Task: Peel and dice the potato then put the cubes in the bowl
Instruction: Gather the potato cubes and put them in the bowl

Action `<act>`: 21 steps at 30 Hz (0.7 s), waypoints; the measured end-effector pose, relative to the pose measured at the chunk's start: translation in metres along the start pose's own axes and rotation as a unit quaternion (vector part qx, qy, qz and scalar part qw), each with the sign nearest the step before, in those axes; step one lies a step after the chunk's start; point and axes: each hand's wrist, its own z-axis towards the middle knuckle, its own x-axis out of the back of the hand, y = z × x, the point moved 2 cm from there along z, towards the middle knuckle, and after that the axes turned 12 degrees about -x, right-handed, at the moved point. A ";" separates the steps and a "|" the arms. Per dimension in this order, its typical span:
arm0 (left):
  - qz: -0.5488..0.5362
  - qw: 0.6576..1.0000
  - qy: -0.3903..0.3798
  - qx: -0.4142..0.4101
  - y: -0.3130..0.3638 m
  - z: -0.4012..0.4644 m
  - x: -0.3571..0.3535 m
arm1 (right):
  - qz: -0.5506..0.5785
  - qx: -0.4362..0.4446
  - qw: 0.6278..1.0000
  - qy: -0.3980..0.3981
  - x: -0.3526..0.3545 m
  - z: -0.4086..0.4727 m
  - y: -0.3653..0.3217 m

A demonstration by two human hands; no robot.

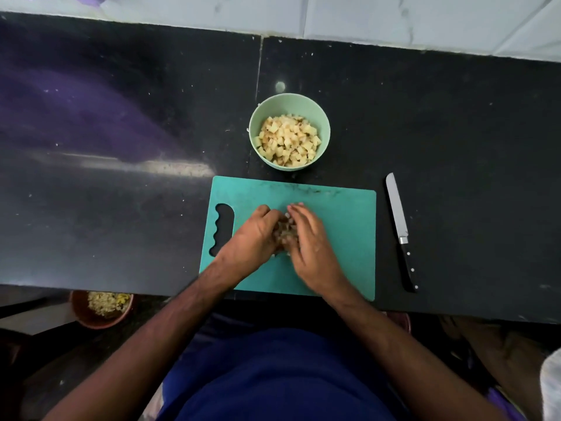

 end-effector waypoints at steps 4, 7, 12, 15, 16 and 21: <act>-0.032 0.999 0.034 -0.004 0.003 -0.004 0.000 | 0.148 -0.021 0.988 -0.022 0.017 0.003 -0.002; 0.022 0.999 0.050 -0.002 -0.008 -0.019 0.011 | -0.002 0.027 0.997 -0.075 0.036 0.008 0.014; 0.069 0.996 0.053 -0.023 -0.013 -0.019 0.006 | -0.312 0.176 0.930 -0.079 0.014 0.022 0.018; -0.001 0.998 0.057 -0.039 -0.011 -0.026 0.003 | -0.288 0.211 0.934 -0.032 0.008 0.022 0.019; -0.020 0.998 0.040 -0.045 -0.011 -0.030 0.003 | -0.279 0.220 0.934 -0.018 0.006 0.021 0.020; -0.047 0.996 -0.008 -0.076 -0.013 -0.036 0.006 | -0.292 0.236 0.927 0.000 0.006 0.025 0.019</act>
